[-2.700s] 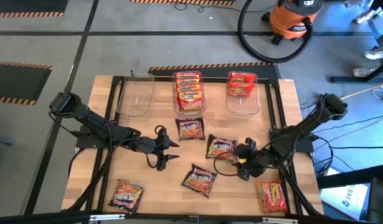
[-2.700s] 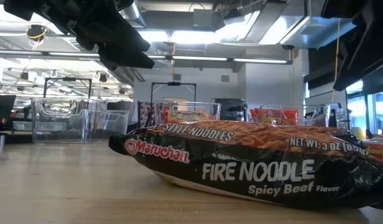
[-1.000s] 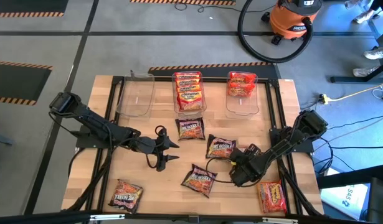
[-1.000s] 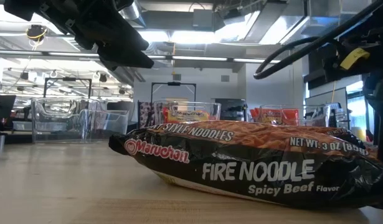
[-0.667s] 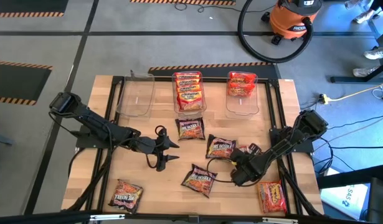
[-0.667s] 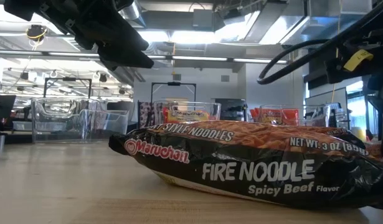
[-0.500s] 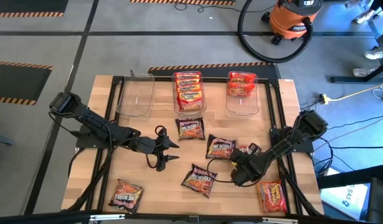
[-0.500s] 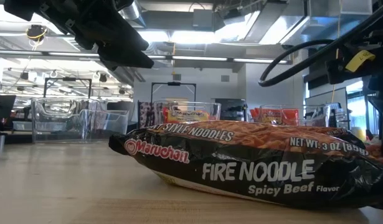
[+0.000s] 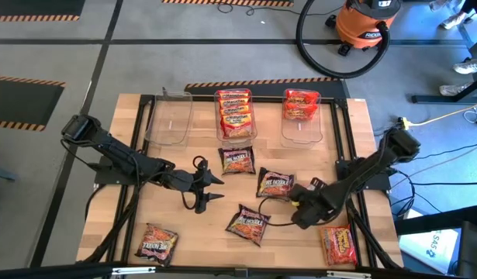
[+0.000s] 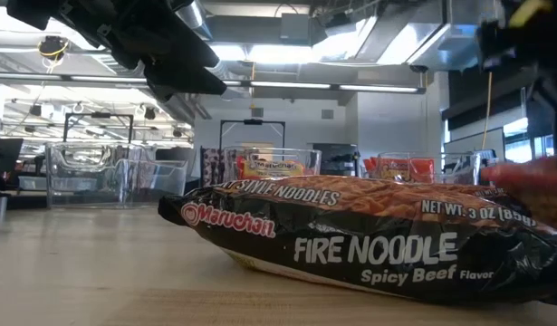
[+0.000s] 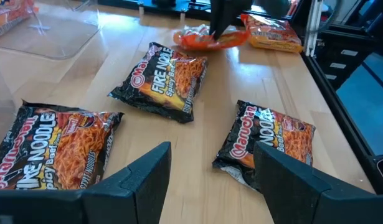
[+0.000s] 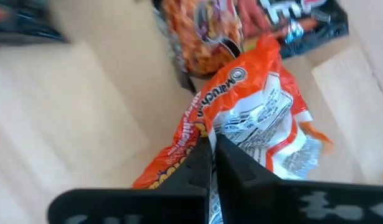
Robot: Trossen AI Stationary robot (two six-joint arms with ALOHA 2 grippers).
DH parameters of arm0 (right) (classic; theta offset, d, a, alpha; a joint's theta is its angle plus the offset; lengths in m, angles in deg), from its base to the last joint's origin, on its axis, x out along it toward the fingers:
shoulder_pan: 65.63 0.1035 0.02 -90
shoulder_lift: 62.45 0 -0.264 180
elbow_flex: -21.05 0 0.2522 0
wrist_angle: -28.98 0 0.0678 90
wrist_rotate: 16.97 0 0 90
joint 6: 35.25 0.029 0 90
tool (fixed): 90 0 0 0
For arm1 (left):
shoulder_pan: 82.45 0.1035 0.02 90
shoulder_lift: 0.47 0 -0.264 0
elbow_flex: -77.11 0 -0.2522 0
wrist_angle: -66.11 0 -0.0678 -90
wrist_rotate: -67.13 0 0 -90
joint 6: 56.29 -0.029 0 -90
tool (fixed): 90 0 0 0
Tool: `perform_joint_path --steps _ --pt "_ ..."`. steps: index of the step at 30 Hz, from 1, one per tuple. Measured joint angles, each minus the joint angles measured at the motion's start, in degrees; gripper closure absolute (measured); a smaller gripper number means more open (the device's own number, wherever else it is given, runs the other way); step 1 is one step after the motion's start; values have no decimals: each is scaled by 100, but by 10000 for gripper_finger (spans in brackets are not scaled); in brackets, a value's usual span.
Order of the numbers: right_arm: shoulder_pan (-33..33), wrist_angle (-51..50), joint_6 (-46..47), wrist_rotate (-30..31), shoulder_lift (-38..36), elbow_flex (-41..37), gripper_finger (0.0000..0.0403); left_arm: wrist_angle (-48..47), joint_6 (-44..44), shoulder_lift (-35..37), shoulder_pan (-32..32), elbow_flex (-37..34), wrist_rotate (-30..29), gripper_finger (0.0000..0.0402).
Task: Sort Maruchan noodles
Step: Put the top orange noodle pack into the right transparent bin
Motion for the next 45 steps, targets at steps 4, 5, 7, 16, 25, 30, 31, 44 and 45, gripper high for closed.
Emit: perform_joint_path --steps 4,5,7,16,25,30,31,44,45 --pt "0 270 -298 -45 -433 2 402 0 0 0 -1 0 11 180" --pt "0 337 -383 -43 -545 4 402 0 -3 0 0 0 4 180" --pt "0 508 -488 -16 -687 11 402 2 -8 0 -2 0 -107 180" --pt "0 726 -720 281 -838 -99 402 94 -2 0 20 0 -484 178" --pt "-7 780 -155 -32 -836 -319 375 97 -3 0 27 0 -432 163" --pt "59 653 -88 -255 -836 -319 281 236 -5 0 27 0 -394 156" --pt "110 624 -61 -166 -836 -319 259 283 -5 0 27 0 -361 156" --pt "1386 980 1022 381 -941 -948 123 562 0 -1481 27 1207 -58 158" --pt "1481 1192 1165 407 -968 -1098 123 560 -3 -1678 27 1389 -6 158"
